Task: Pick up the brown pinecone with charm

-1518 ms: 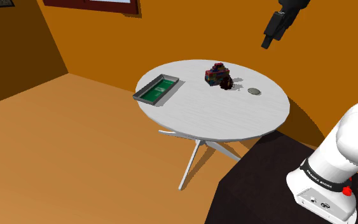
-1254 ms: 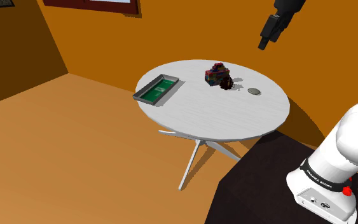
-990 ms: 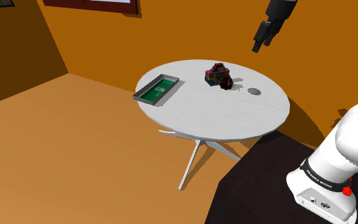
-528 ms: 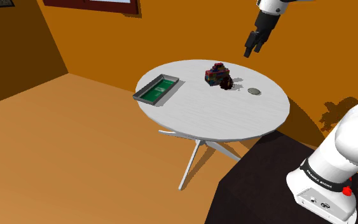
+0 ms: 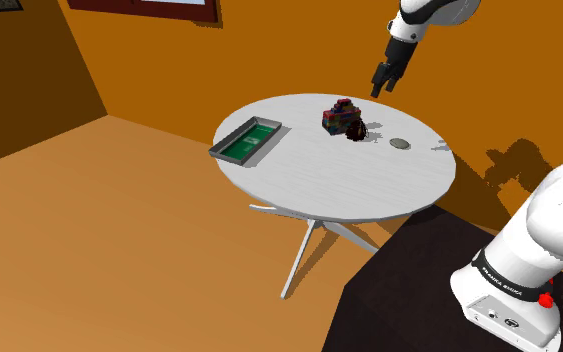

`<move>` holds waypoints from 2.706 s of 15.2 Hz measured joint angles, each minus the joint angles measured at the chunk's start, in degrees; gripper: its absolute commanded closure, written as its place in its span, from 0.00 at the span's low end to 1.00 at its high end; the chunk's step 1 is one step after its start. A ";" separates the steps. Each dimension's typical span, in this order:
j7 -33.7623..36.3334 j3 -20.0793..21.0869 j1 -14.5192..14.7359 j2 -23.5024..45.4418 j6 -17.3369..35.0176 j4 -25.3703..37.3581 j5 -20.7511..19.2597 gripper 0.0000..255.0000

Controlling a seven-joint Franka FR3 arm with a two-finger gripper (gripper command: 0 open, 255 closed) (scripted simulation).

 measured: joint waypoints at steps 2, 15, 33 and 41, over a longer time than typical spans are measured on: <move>-2.24 -1.26 -0.21 3.47 0.99 1.62 1.84 0.00; -16.97 -3.36 -7.38 35.47 0.39 26.08 18.26 0.00; -20.06 -1.98 -10.17 43.73 2.99 30.26 21.83 1.00; -19.28 -2.39 -10.01 42.43 0.61 31.25 21.03 1.00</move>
